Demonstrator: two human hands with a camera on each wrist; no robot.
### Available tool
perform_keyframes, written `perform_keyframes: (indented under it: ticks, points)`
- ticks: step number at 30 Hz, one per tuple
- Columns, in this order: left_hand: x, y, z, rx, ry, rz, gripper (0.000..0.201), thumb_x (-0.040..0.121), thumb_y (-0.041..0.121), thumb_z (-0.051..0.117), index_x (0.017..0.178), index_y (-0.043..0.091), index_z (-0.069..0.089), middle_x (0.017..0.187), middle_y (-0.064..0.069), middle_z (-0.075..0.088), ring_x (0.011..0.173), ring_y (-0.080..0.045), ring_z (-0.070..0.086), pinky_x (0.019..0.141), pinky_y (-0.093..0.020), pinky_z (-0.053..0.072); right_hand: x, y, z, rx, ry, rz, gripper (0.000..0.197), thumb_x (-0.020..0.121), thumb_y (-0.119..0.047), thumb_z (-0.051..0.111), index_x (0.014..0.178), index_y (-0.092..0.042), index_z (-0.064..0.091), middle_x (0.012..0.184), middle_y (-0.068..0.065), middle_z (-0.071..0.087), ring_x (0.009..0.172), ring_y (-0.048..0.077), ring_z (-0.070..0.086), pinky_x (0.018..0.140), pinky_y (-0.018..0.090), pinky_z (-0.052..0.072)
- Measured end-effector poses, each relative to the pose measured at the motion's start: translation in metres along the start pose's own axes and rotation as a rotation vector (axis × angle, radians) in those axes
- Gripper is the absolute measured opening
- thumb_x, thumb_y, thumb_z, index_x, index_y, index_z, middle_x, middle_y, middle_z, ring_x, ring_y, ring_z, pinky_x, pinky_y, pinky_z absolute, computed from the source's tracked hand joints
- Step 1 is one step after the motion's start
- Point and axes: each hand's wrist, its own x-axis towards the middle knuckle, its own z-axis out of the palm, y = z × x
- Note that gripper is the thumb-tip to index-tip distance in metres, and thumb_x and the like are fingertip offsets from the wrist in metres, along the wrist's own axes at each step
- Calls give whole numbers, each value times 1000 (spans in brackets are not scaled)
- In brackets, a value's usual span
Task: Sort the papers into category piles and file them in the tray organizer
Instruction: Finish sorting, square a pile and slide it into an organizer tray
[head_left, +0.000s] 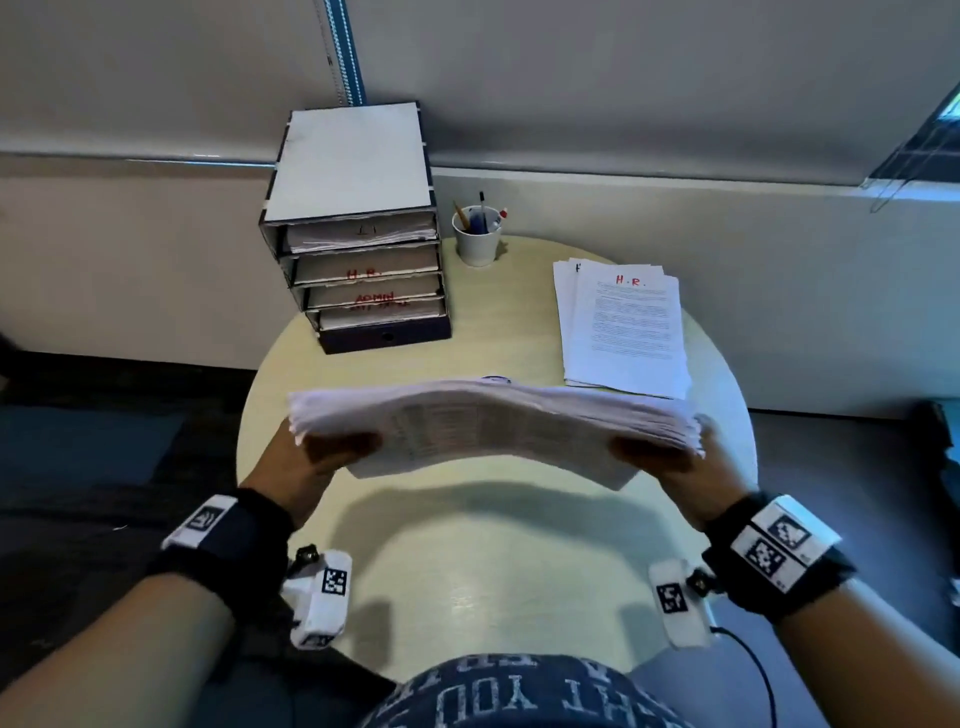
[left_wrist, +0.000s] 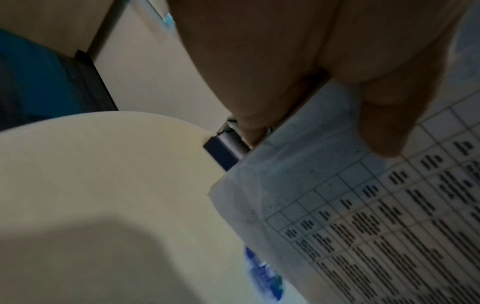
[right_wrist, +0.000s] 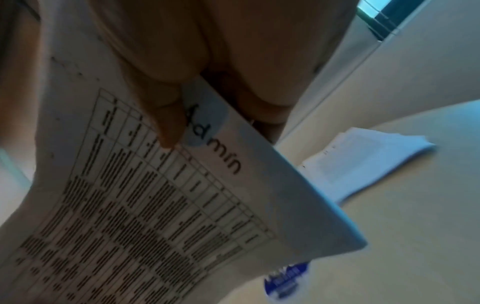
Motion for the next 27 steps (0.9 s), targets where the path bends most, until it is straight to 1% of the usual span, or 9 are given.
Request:
perform_keyframes:
  ticks: [2, 6, 9, 12, 16, 18, 22, 24, 27]
  points:
    - [-11, -19, 8, 39, -22, -57, 33, 67, 13, 78, 99, 23, 77, 102, 8, 76, 97, -10, 70, 85, -25, 54, -1, 20, 2, -36, -11, 112, 32, 71, 11, 76, 87, -17, 77, 86, 2, 76, 80, 20, 69, 79, 37, 55]
    - [-16, -50, 28, -101, 44, -300, 35, 77, -18, 66, 95, 10, 76, 103, -18, 74, 92, -25, 66, 86, -40, 51, 1, 34, 9, -291, -92, 167, 34, 73, 7, 71, 75, -27, 74, 71, -9, 71, 64, 4, 60, 60, 20, 48]
    - [-12, -50, 32, -141, 109, -354, 31, 79, -16, 64, 102, 2, 72, 105, -21, 73, 92, -26, 66, 89, -40, 52, 8, 36, 3, -214, -92, 170, 34, 75, 14, 68, 80, -19, 75, 77, -7, 74, 68, 5, 63, 61, 18, 51]
    - [-9, -39, 27, -195, 89, -383, 31, 72, 1, 72, 102, 6, 73, 102, -19, 74, 93, -30, 67, 89, -44, 52, 12, 44, -9, -51, -123, 273, 36, 72, 16, 72, 96, -11, 74, 92, 10, 75, 79, 18, 68, 69, 26, 57]
    - [-5, -26, 16, -206, -22, -441, 27, 85, -3, 66, 109, 8, 70, 109, -20, 72, 101, -37, 68, 96, -48, 52, 4, 71, -5, 135, -199, 474, 76, 37, -33, 98, 101, -1, 72, 96, 27, 72, 80, 30, 67, 79, 49, 56]
    - [-1, -26, 6, -228, -22, -456, 30, 86, -5, 64, 115, 4, 66, 113, -23, 70, 105, -39, 66, 99, -49, 50, 1, 76, 13, 101, -255, 489, 77, 34, -37, 98, 100, -5, 74, 97, 26, 72, 83, 31, 68, 79, 55, 55]
    - [21, -35, -25, -219, -35, -453, 50, 75, 16, 76, 122, 6, 62, 123, -25, 64, 119, -47, 56, 107, -57, 42, 10, 57, 46, 92, -296, 488, 31, 67, -3, 79, 95, 0, 67, 78, 11, 75, 62, 15, 70, 48, 22, 51]
    - [36, -39, -41, -198, -17, -460, 48, 74, 18, 76, 119, 6, 63, 118, -22, 68, 113, -45, 61, 102, -55, 47, 21, 53, 58, 93, -289, 473, 13, 78, 5, 74, 89, 4, 67, 72, 17, 72, 55, 21, 65, 48, 26, 48]
    - [60, -49, -50, 145, 21, -438, 16, 80, 21, 71, 83, 8, 63, 77, -2, 65, 71, -26, 59, 67, -30, 47, 36, 68, 74, 12, -296, 584, 38, 63, -16, 76, 84, 13, 63, 58, 25, 59, 42, 23, 48, 43, 27, 38]
